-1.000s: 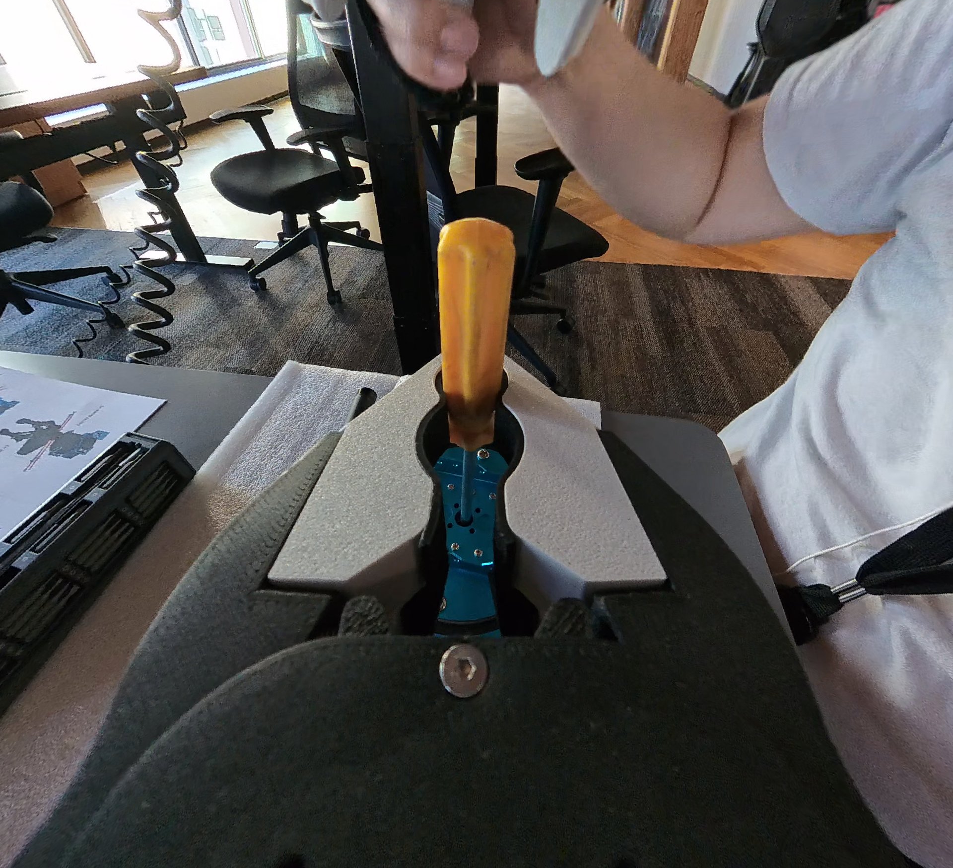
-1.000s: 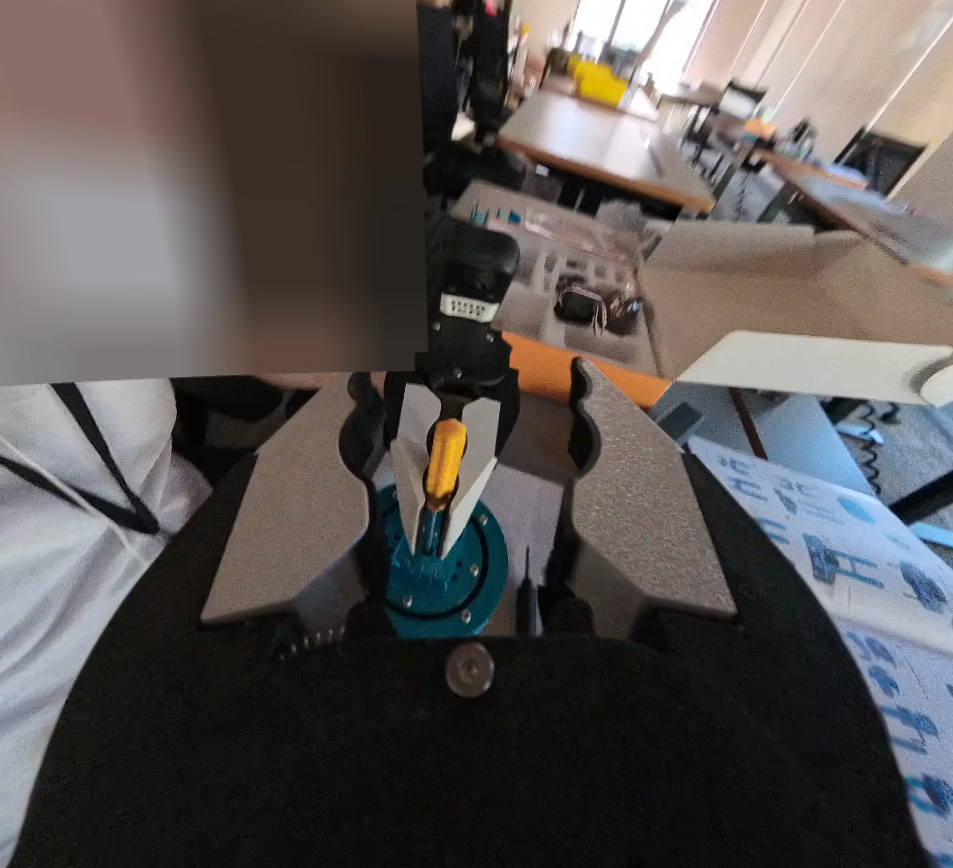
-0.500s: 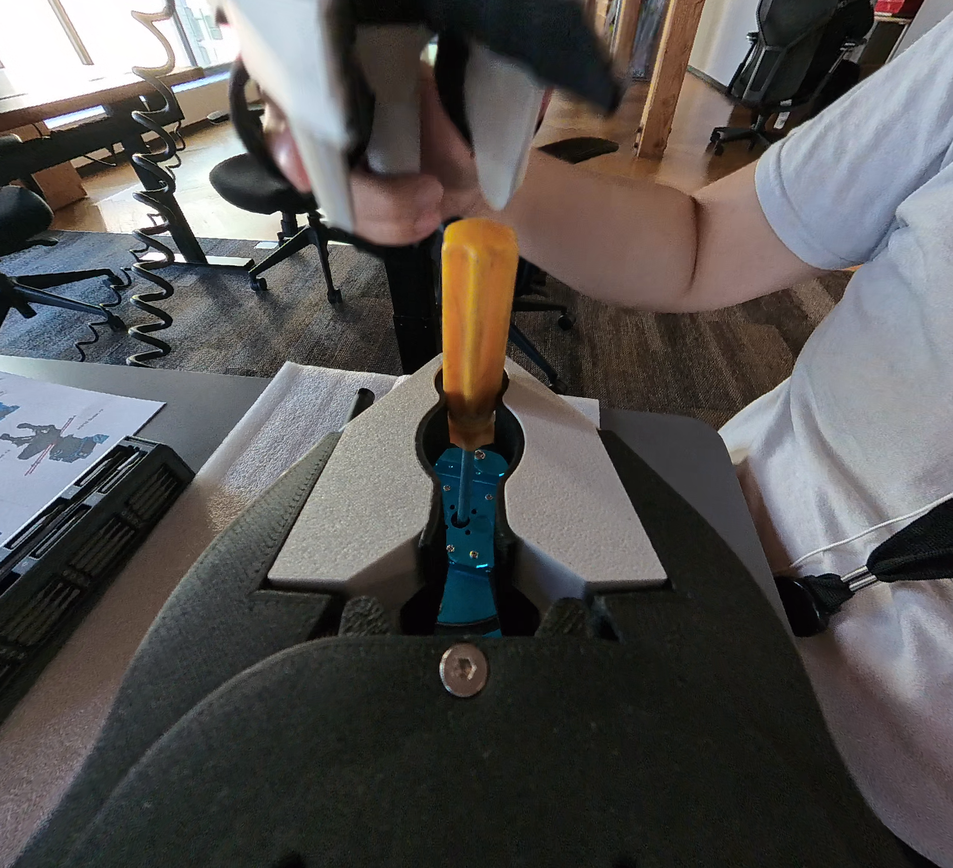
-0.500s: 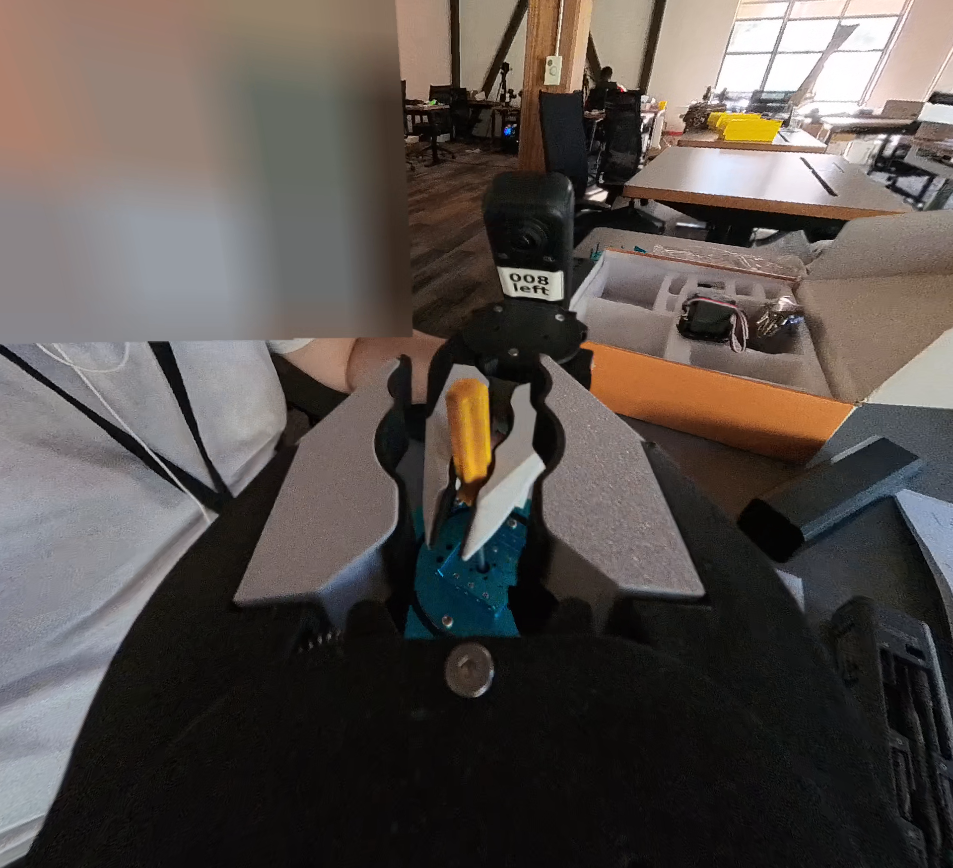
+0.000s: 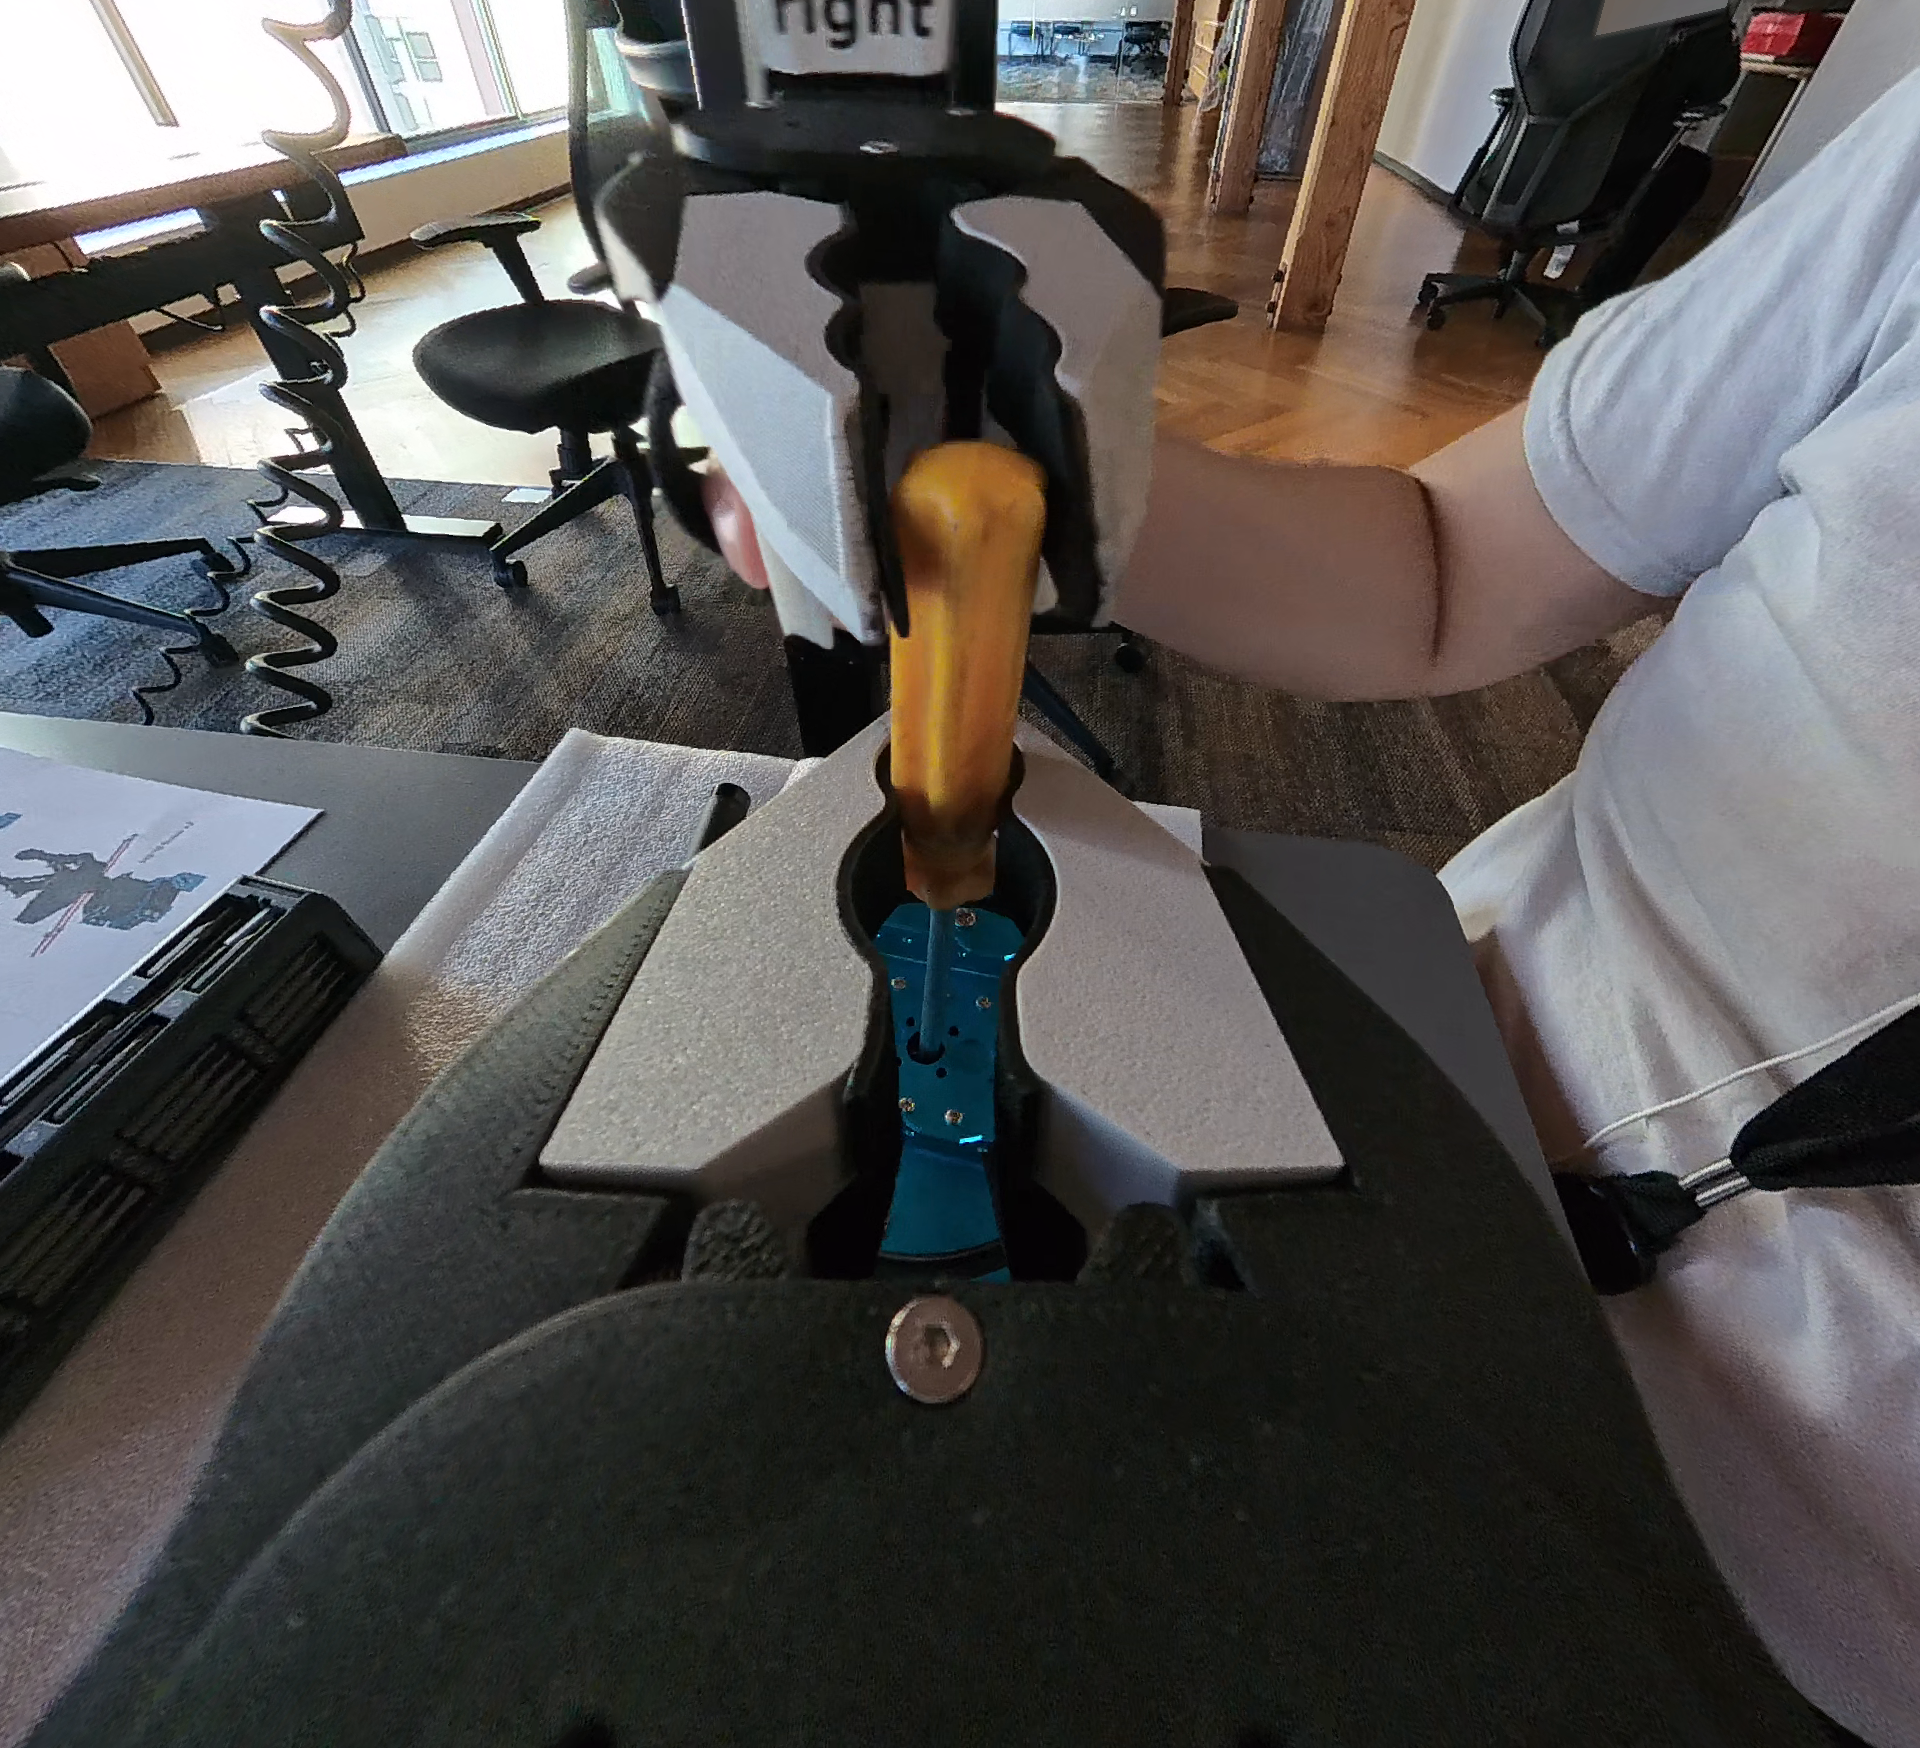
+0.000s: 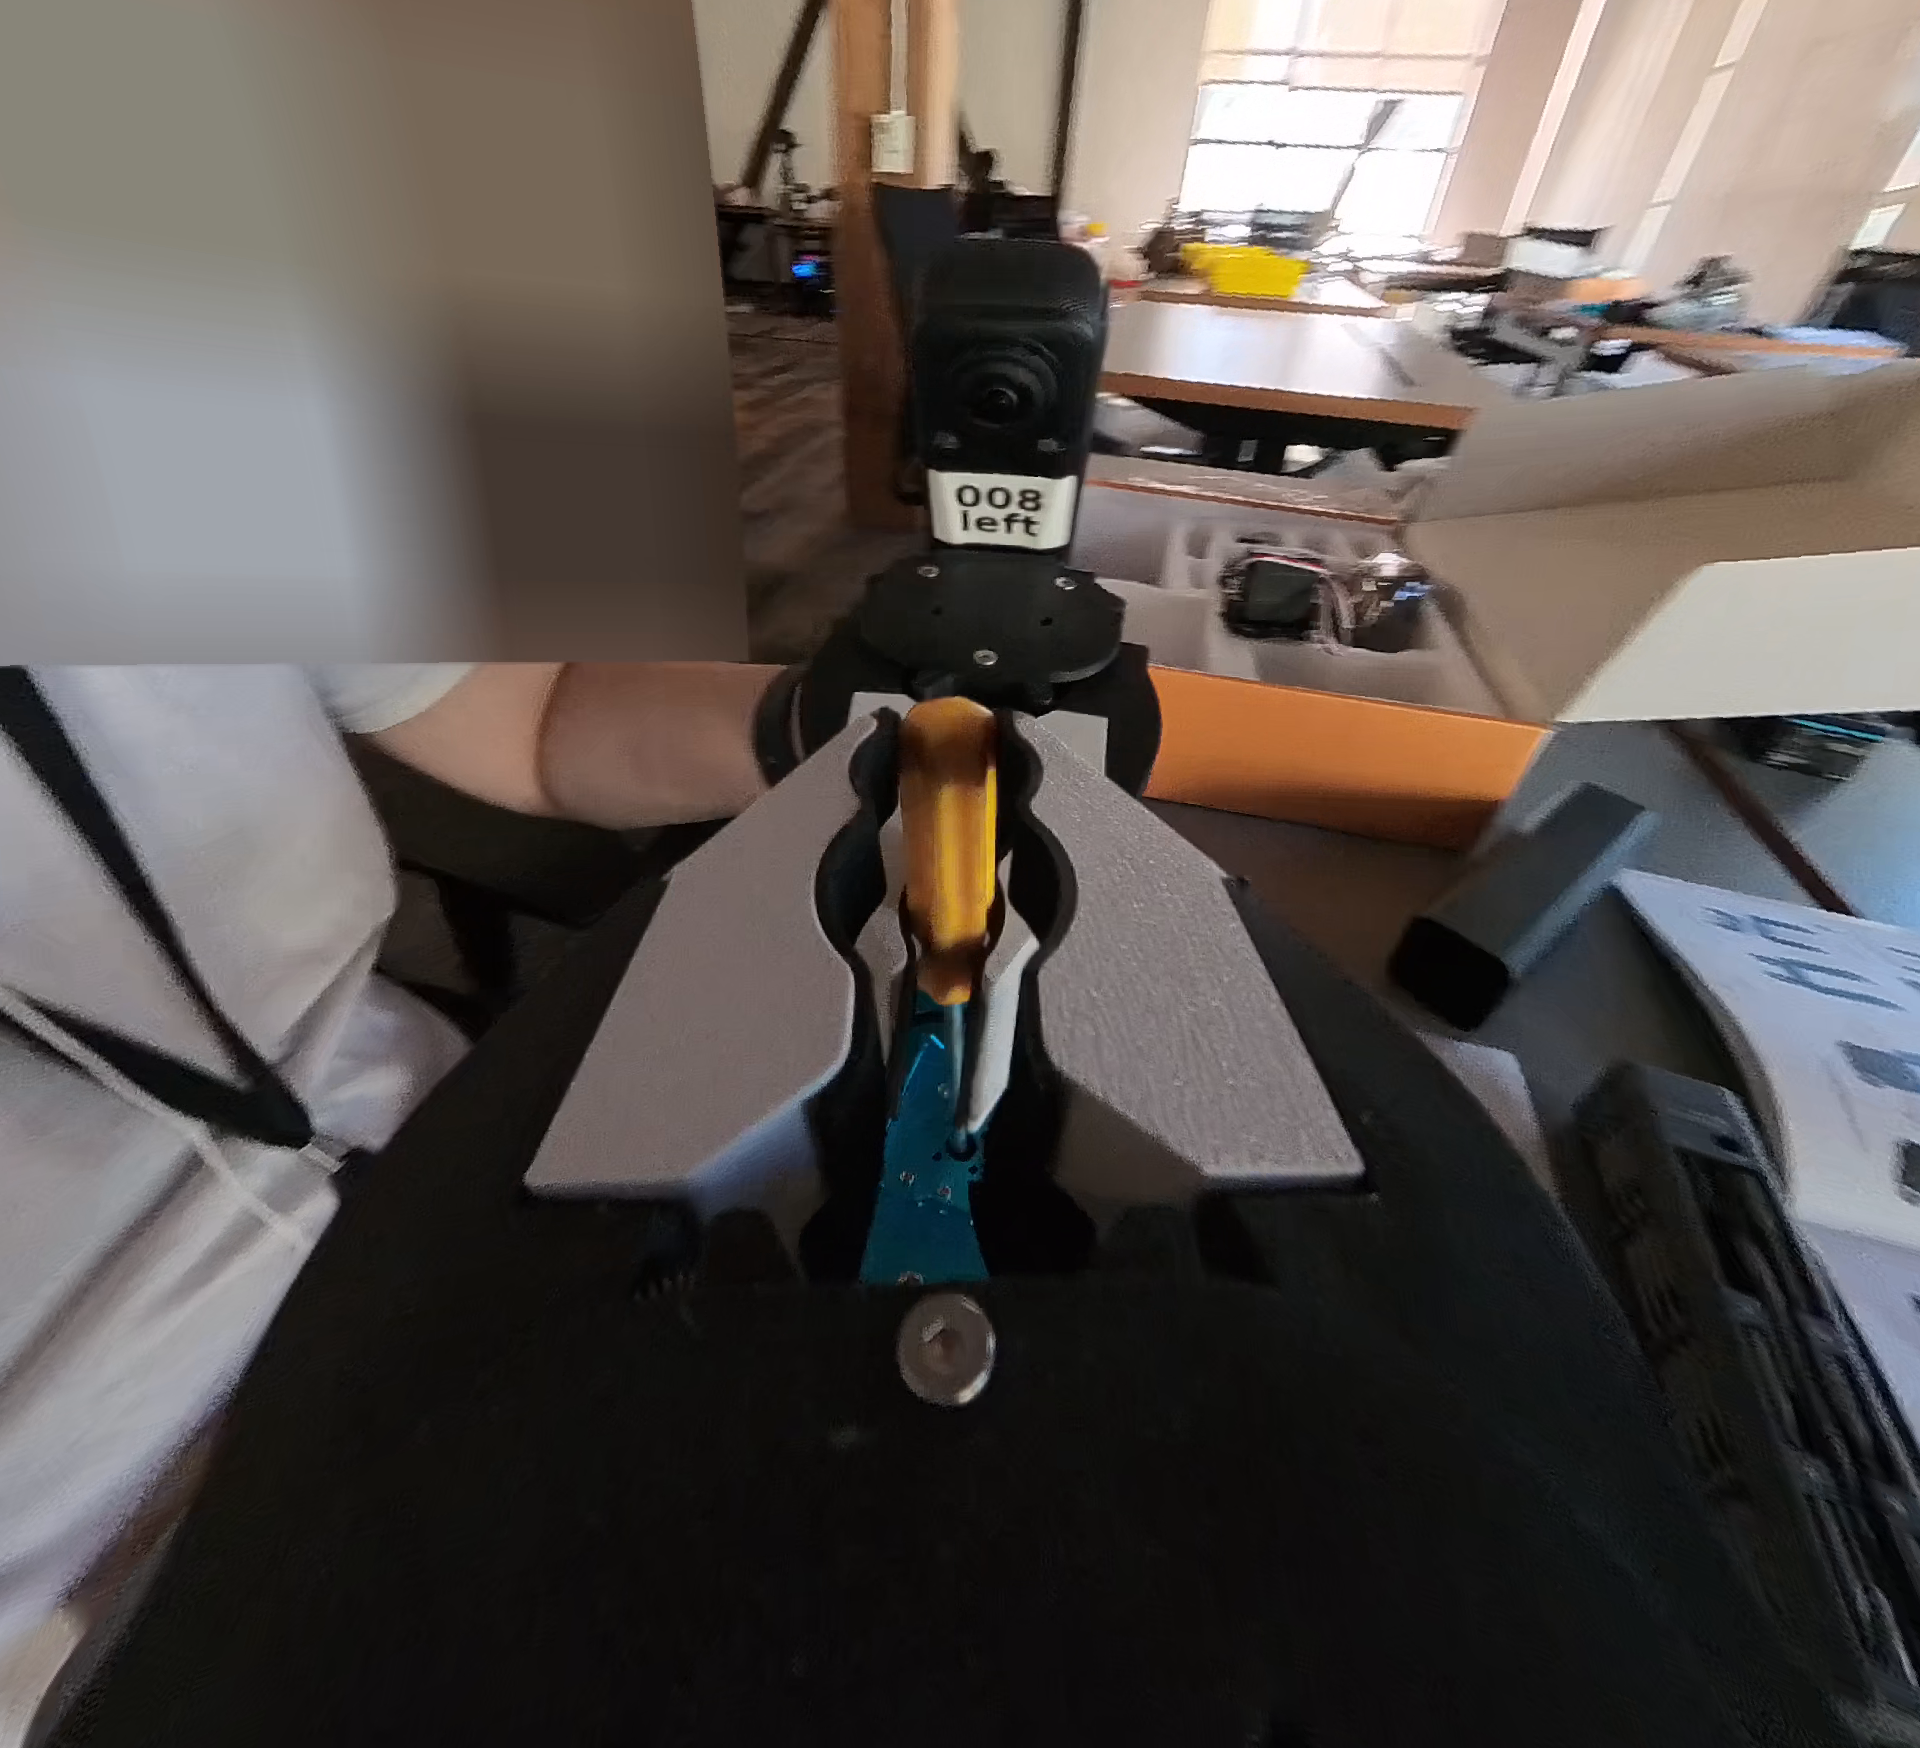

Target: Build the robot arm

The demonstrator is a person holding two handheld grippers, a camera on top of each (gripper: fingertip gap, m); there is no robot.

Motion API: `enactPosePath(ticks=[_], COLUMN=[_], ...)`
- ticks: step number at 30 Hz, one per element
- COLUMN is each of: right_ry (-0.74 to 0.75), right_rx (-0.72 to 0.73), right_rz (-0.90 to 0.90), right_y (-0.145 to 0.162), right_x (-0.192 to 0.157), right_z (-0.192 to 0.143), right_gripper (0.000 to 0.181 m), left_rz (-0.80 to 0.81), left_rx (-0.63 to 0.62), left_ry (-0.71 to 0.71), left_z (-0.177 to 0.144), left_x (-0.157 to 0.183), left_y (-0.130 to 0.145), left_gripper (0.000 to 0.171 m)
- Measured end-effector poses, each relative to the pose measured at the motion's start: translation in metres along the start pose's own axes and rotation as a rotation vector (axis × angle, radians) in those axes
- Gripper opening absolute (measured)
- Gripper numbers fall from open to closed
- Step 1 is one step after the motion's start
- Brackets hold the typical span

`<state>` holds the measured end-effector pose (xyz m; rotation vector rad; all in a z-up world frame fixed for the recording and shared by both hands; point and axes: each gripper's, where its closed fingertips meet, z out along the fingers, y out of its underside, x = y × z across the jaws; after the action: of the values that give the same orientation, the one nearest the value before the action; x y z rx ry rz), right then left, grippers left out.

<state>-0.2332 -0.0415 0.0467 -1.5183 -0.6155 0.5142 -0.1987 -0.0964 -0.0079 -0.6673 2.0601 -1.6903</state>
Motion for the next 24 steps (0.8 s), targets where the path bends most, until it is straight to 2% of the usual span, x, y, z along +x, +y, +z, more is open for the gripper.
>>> enactPosePath(ticks=[4,6,8,10,11,13,15,18,24], right_ry=[0.264,0.312,0.265,0.191,0.126,0.051,0.056,0.166,0.587], right_rx=[-0.003,-0.021,-0.043,-0.037,-0.04,-0.042,-0.021,0.024,0.138], right_rz=[-0.042,-0.05,-0.061,0.001,0.033,0.057,0.064,0.055,0.019], right_y=[-0.001,-0.001,0.001,0.001,0.003,0.007,0.007,0.006,0.007], right_x=[0.005,0.004,0.002,0.005,0.002,0.0,0.0,0.0,0.009], right_z=[-0.004,-0.005,-0.007,-0.009,-0.009,-0.01,-0.009,-0.008,-0.008], right_gripper=[0.017,0.017,0.027,0.038,0.035,0.017,0.017,0.017,0.015], left_rz=[-0.003,-0.008,-0.004,-0.006,-0.008,-0.005,0.0,-0.003,-0.007], left_rx=[-0.002,0.002,0.001,0.001,0.001,-0.002,-0.004,0.0,0.001], left_ry=[-0.003,0.004,0.002,0.006,0.007,0.006,0.002,0.005,-0.003], left_z=[0.001,0.002,0.002,0.002,0.002,0.002,0.002,0.002,0.0], left_x=[0.0,0.0,0.0,0.0,0.0,0.0,0.001,0.001,-0.001], left_y=[0.0,0.0,0.0,0.0,0.0,0.001,0.001,0.001,0.001], left_gripper=[0.01,0.01,0.01,0.01,0.01,0.01,0.01,0.01,0.009])
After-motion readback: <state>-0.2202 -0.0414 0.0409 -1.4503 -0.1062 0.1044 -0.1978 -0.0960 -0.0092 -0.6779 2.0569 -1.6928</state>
